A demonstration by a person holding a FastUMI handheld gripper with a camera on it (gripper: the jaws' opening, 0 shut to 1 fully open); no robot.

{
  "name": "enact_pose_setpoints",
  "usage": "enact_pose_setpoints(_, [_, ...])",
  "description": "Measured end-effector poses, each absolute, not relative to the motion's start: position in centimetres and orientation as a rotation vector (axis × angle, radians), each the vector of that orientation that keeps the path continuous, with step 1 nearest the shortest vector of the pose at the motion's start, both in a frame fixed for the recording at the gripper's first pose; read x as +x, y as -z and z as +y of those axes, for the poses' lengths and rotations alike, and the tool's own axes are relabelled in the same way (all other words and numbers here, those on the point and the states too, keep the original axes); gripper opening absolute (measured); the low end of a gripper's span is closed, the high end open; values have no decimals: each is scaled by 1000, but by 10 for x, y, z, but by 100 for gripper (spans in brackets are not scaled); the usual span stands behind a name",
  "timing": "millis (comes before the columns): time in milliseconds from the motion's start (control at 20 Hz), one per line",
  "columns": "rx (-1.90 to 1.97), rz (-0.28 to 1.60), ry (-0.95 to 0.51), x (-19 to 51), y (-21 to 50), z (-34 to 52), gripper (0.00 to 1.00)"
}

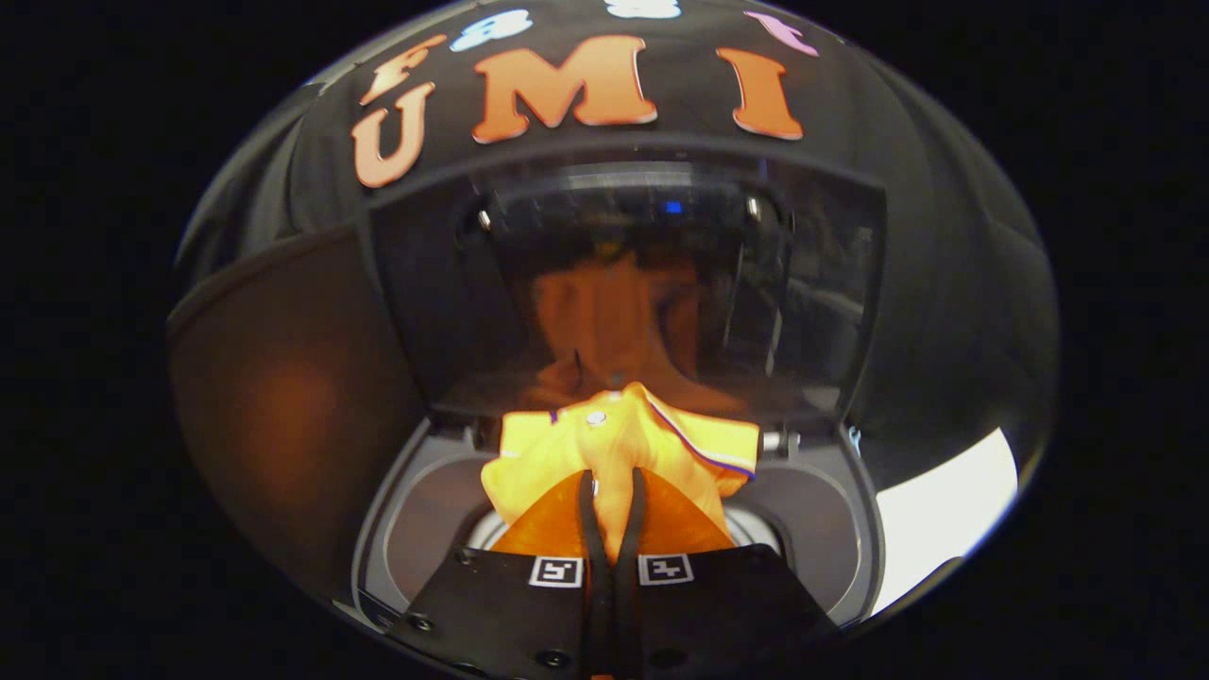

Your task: Put the clothes into the washing machine and then close the washing machine lid.

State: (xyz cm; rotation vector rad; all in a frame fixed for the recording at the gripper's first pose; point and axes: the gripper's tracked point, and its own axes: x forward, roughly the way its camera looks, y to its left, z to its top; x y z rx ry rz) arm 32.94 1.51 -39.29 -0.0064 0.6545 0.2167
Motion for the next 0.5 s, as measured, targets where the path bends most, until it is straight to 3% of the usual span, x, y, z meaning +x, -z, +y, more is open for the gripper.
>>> enact_pose_setpoints(350, [4, 868, -169, 295, 460, 3, 8])
enact_pose_setpoints(500, [33, 879, -136, 292, 462, 0, 8])
